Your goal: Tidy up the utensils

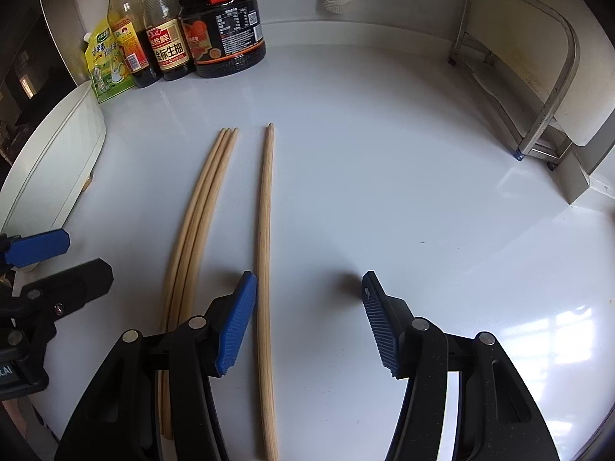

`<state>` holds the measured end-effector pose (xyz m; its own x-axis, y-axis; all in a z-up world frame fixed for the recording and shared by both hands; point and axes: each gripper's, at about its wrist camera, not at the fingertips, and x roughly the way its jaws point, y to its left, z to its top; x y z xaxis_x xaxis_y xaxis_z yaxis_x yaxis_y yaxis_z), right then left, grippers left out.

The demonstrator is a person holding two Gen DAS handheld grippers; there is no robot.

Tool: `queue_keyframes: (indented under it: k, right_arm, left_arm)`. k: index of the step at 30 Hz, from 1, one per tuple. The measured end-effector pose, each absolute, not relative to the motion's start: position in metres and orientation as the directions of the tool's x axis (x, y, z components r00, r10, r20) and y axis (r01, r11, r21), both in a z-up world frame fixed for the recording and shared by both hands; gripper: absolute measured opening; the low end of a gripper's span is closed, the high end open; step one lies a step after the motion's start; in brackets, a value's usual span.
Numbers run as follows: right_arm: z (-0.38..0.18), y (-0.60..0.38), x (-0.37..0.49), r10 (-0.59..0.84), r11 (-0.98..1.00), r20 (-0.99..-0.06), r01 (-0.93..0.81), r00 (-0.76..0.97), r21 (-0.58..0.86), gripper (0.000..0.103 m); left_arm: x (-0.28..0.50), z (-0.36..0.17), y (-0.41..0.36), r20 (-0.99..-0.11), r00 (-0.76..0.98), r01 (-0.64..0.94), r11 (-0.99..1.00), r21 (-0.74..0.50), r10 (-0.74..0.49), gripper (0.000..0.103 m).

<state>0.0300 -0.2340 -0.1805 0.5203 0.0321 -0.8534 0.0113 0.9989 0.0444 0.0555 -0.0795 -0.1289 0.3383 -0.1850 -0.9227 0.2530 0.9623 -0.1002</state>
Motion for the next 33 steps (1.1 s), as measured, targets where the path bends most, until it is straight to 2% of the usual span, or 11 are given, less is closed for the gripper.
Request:
queue_keyframes:
  k: [20, 26, 28, 32, 33]
  right_arm:
    - [-0.178, -0.254, 0.026, 0.04, 0.998, -0.851, 0.023, 0.523, 0.061, 0.055]
    - [-0.18, -0.247, 0.027, -0.011, 1.0, -0.847, 0.003, 0.532, -0.012, 0.055]
    - [-0.181, -0.242, 0.026, -0.02, 0.999, -0.837, -0.016, 0.547, -0.035, 0.054]
    - [-0.18, -0.235, 0.024, 0.001, 0.998, -0.832, -0.053, 0.555, -0.034, 0.034]
    - [-0.179, -0.232, 0.024, 0.006, 0.997, -0.832, -0.065, 0.555, -0.036, 0.027]
  left_arm:
    - [0.064, -0.16, -0.106, -0.944, 0.318, 0.254, 0.967, -0.005, -0.088, 0.073]
    - [0.067, -0.161, -0.104, -0.94, 0.332, 0.238, 0.971, 0.005, -0.076, 0.077]
    - [0.068, -0.161, -0.102, -0.94, 0.329, 0.232, 0.973, -0.009, -0.087, 0.072]
    - [0.064, -0.157, -0.107, -0.935, 0.34, 0.256, 0.967, -0.008, -0.098, 0.054]
    - [0.064, -0.156, -0.108, -0.934, 0.341, 0.263, 0.965, -0.009, -0.102, 0.045]
